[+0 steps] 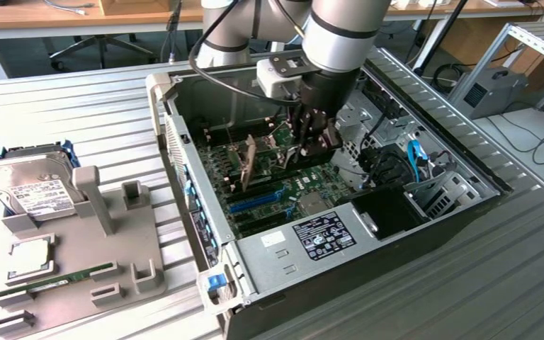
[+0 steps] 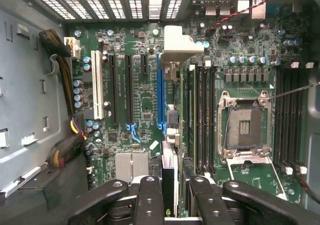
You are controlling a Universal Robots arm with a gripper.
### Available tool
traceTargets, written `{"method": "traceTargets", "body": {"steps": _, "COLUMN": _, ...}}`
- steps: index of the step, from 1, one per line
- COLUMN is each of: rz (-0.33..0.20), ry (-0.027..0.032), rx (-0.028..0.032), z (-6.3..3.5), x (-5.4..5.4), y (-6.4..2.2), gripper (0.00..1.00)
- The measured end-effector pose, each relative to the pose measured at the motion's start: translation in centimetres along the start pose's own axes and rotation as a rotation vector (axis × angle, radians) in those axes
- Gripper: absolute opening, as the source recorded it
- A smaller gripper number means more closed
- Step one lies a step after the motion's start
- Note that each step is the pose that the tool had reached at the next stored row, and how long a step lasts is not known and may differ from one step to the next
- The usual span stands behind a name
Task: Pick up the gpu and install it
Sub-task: 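Insert the gpu into the slot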
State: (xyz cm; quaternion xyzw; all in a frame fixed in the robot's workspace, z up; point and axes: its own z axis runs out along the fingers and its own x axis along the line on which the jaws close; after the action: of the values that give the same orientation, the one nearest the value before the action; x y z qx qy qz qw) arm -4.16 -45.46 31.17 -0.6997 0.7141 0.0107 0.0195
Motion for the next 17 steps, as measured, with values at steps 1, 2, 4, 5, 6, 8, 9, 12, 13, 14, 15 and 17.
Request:
{"method": "traceTargets", "body": {"steps": 1, "rz": 0.000, "ry": -0.0067, "rx": -0.0001, "z": 0.02, "x": 0.0, "y": 0.12, "gripper": 0.26}}
{"method": "traceTargets", "body": {"steps": 2, "rz": 0.000, "ry": -0.0081, "rx": 0.0000, "z": 0.03, "x": 0.0, "y": 0.20, "gripper": 0.26}}
{"method": "traceTargets", "body": {"steps": 4, "rz": 0.000, "ry": -0.0083, "rx": -0.0001, "z": 0.06, "x": 0.0, "y": 0.64, "gripper": 0.26}}
{"method": "traceTargets", "body": {"steps": 5, "rz": 0.000, "ry": -0.0082, "rx": 0.0000, "z": 0.07, "x": 0.0, "y": 0.87, "gripper": 0.26}}
{"method": "traceTargets", "body": {"steps": 6, "rz": 0.000, "ry": -0.0082, "rx": 0.0000, "z": 0.13, "x": 0.0, "y": 1.33, "gripper": 0.26}}
{"method": "traceTargets", "body": {"steps": 8, "rz": 0.000, "ry": -0.0082, "rx": 0.0000, "z": 0.23, "x": 0.1, "y": 1.66, "gripper": 0.26}}
{"method": "traceTargets", "body": {"steps": 9, "rz": 0.000, "ry": -0.0082, "rx": 0.0001, "z": 0.31, "x": 0.1, "y": 1.79, "gripper": 0.26}}
{"method": "traceTargets", "body": {"steps": 12, "rz": 0.000, "ry": -0.0082, "rx": 0.0000, "z": 0.59, "x": 0.1, "y": 2.18, "gripper": 0.26}}
{"method": "traceTargets", "body": {"steps": 13, "rz": 0.000, "ry": -0.0081, "rx": 0.0000, "z": 0.69, "x": 0.1, "y": 2.34, "gripper": 0.26}}
{"method": "traceTargets", "body": {"steps": 14, "rz": 0.000, "ry": -0.0080, "rx": -0.0001, "z": 0.76, "x": 0.1, "y": 2.49, "gripper": 0.26}}
{"method": "traceTargets", "body": {"steps": 15, "rz": 0.000, "ry": -0.0080, "rx": -0.0001, "z": 0.82, "x": 0.2, "y": 2.62, "gripper": 0.26}}
{"method": "traceTargets", "body": {"steps": 17, "rz": 0.000, "ry": -0.0082, "rx": 0.0000, "z": 0.97, "x": 0.3, "y": 2.82, "gripper": 0.26}}
